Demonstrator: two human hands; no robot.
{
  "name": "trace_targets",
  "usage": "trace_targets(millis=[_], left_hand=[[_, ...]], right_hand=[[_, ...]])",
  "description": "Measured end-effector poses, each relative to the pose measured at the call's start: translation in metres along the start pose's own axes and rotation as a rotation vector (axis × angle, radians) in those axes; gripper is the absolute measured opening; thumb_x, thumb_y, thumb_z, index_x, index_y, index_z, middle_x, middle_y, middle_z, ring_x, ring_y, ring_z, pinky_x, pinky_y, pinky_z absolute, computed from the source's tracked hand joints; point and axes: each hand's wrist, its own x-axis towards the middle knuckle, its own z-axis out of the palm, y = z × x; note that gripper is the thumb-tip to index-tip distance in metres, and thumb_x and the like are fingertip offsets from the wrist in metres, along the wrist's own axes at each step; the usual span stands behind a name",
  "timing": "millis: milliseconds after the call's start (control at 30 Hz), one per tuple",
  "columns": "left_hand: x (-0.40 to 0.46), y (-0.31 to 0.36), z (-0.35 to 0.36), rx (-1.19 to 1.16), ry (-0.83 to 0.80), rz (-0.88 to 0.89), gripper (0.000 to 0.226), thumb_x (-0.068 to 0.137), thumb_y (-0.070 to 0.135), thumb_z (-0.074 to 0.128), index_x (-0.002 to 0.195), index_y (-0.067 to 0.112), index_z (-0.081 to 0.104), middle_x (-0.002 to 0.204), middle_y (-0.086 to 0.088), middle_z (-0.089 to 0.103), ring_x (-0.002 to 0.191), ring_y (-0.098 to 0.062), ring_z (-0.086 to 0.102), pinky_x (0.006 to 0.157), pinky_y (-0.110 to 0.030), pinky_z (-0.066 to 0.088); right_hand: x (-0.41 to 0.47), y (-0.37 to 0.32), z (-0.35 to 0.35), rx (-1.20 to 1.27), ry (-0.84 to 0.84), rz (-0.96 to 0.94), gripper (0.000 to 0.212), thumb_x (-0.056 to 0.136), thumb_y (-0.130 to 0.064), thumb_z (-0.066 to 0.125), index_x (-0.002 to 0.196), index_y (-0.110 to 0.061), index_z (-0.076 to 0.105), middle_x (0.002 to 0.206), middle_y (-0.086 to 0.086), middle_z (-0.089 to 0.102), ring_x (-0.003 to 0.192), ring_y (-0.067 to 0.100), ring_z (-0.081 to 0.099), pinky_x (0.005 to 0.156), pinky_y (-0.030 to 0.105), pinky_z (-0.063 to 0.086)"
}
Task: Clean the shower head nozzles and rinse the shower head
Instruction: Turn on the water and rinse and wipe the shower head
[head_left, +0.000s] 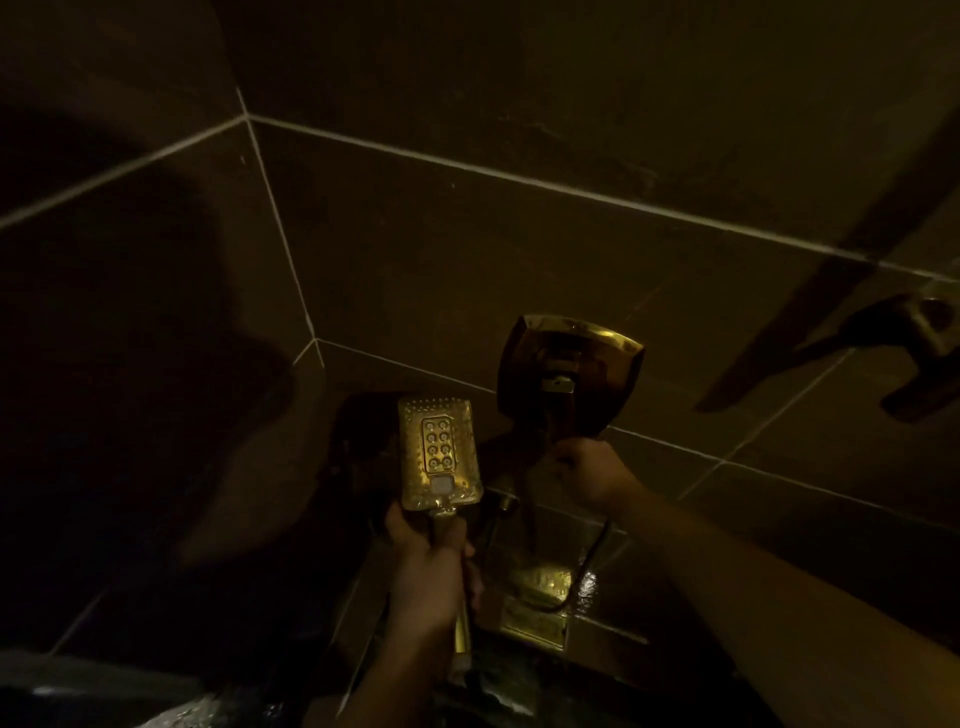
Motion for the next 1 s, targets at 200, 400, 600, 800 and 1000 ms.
trace_targets(millis=[200,400,600,800,1000], left_hand=[[-0.033,0.033,0.014,-0.334,0.062,-0.132,0.015,0.102,0.024,0.055,0.105,0.009,0.057,0.053,0.001,0.056,0.040,-0.013,0.049,0.037,-0.028,0.040],[-0.061,0.062,0.051,-0.526,0.138,-0.085,0.021,0.103,0.025,0.053,0.121,0.014,0.056,0.052,0.005,0.055,0.041,-0.010,0.050,0.038,-0.028,0.042],[-0.096,0.070,0.069,-0.529,0.221,-0.020,0.025,0.103,0.024,0.051,0.127,0.016,0.052,0.068,0.000,0.052,0.043,-0.010,0.050,0.040,-0.027,0.045],[-0.128,0.062,0.079,-0.492,0.278,0.026,0.028,0.102,0.022,0.052,0.128,0.012,0.053,0.068,0.001,0.050,0.046,-0.009,0.049,0.043,-0.027,0.046],[-0.152,0.047,0.092,-0.507,0.292,0.073,0.030,0.101,0.028,0.054,0.128,0.013,0.053,0.068,0.001,0.051,0.047,-0.009,0.051,0.044,-0.027,0.046]], right_hand=[[-0.090,-0.016,-0.001,0.353,0.178,-0.021,0.022,0.092,-0.037,0.064,0.103,-0.021,0.073,0.088,-0.013,0.071,0.076,-0.005,0.062,0.067,0.019,0.049],[-0.197,-0.037,-0.015,0.420,0.268,-0.199,0.019,0.096,-0.042,0.054,0.106,-0.057,0.059,0.092,-0.026,0.067,0.088,-0.006,0.063,0.073,0.018,0.054],[-0.260,-0.040,-0.004,0.341,0.300,-0.187,0.024,0.096,-0.046,0.052,0.116,-0.037,0.061,0.098,-0.019,0.064,0.089,-0.006,0.060,0.071,0.009,0.049],[-0.293,-0.037,-0.007,0.334,0.356,-0.157,0.026,0.096,-0.046,0.051,0.117,-0.035,0.062,0.101,-0.017,0.063,0.089,-0.001,0.060,0.076,0.015,0.051],[-0.314,-0.034,-0.005,0.255,0.390,-0.134,0.022,0.097,-0.043,0.052,0.117,-0.038,0.057,0.093,-0.021,0.054,0.081,-0.001,0.058,0.066,0.010,0.046]])
